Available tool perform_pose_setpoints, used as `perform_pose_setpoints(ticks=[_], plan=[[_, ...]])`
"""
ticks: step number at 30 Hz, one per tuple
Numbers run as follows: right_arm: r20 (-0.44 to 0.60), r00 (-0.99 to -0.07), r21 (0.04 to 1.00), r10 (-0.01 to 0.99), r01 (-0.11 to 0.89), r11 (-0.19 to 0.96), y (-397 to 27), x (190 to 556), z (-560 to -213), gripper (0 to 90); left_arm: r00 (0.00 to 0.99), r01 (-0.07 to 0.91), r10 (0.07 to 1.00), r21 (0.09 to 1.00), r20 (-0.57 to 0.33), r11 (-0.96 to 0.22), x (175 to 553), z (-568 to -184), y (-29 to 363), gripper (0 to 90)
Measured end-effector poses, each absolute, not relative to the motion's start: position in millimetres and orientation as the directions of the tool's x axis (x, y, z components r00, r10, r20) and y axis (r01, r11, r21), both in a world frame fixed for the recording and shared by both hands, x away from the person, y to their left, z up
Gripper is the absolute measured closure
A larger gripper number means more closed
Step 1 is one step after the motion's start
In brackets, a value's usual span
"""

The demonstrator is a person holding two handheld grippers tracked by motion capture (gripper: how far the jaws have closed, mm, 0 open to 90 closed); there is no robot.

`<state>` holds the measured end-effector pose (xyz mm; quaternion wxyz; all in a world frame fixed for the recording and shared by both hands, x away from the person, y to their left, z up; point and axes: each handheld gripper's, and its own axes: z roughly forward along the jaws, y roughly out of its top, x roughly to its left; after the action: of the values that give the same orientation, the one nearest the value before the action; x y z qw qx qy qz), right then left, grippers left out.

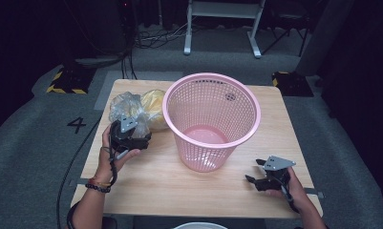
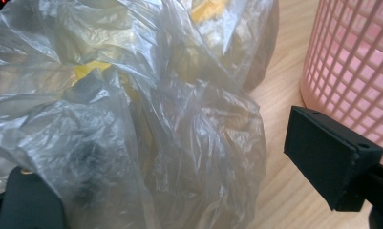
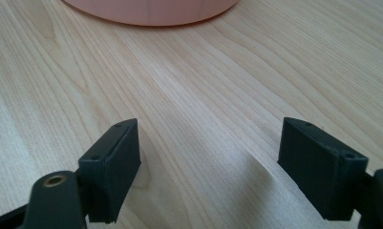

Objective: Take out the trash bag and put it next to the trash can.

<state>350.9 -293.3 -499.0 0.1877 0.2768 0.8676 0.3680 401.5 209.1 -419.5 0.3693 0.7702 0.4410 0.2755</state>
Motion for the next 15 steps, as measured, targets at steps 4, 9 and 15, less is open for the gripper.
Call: perform_pose_setpoints(ticks=[4, 9, 15], plan=[[-0.125, -0.777, 0.741, 0.616, 0.34, 0.579, -293.6, 350.8, -499.0, 22.1, 0.473, 0.482, 0.877, 0.806, 0.089, -0.342, 398.3, -413.3, 208.7, 16.2], [-0.127, -0.777, 0.741, 0.616, 0.339, 0.58, -293.9, 350.7, -498.7, 22.1, 0.473, 0.48, 0.874, 0.8, 0.11, -0.36, 389.0, -408.4, 207.0, 16.5], [-0.132, -0.775, 0.738, 0.618, 0.339, 0.583, -294.3, 351.1, -498.5, 22.1, 0.477, 0.487, 0.87, 0.788, 0.123, -0.378, 377.5, -406.1, 207.3, 16.6]])
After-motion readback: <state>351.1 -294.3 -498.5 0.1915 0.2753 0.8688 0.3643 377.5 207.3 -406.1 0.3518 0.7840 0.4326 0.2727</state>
